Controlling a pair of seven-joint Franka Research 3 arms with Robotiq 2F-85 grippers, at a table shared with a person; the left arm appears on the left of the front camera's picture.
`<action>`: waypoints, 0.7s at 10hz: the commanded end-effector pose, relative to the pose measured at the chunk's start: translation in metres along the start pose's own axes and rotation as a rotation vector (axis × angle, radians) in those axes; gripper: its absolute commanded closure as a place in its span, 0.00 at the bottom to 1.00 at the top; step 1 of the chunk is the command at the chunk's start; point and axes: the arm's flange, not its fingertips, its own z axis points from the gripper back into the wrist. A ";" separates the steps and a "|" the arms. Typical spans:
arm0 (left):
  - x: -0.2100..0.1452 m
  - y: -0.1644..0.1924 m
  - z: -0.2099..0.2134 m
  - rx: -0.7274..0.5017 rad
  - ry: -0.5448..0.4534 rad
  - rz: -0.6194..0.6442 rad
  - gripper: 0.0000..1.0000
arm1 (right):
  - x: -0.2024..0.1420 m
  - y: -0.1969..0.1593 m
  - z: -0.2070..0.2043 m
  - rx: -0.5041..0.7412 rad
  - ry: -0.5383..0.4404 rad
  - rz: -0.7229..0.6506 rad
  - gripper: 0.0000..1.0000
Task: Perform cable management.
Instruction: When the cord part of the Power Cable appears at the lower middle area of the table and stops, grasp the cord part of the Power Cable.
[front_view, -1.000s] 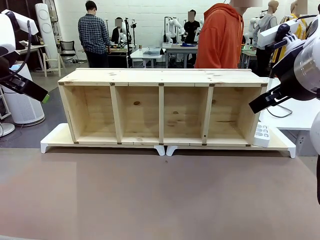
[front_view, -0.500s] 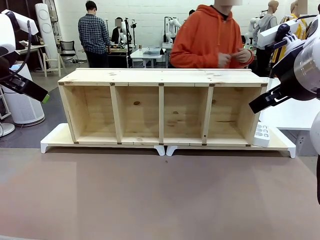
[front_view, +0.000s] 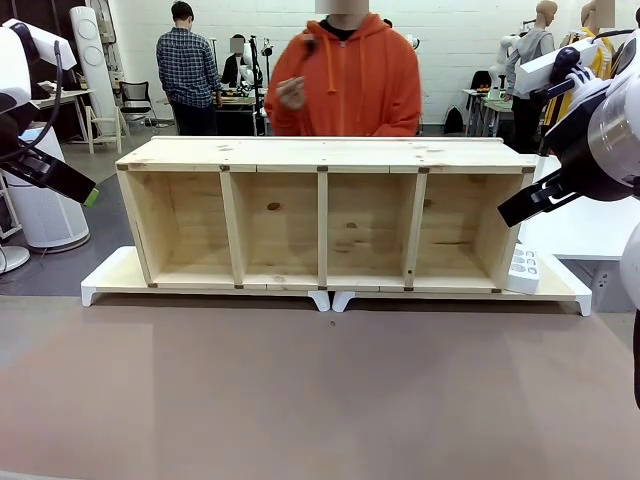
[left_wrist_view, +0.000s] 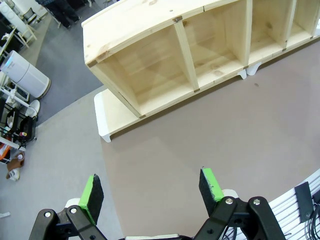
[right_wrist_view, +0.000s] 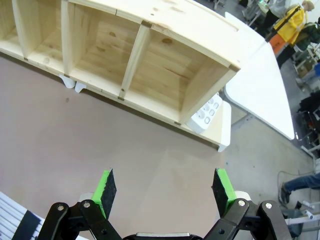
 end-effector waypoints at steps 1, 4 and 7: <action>0.001 -0.001 -0.001 -0.002 -0.004 0.005 0.00 | 0.002 0.001 -0.003 0.005 -0.010 0.008 0.00; 0.001 -0.001 -0.001 -0.002 -0.004 0.005 0.00 | 0.002 0.001 -0.003 0.005 -0.010 0.008 0.00; 0.001 -0.001 -0.001 -0.002 -0.004 0.005 0.00 | 0.002 0.001 -0.003 0.005 -0.010 0.008 0.00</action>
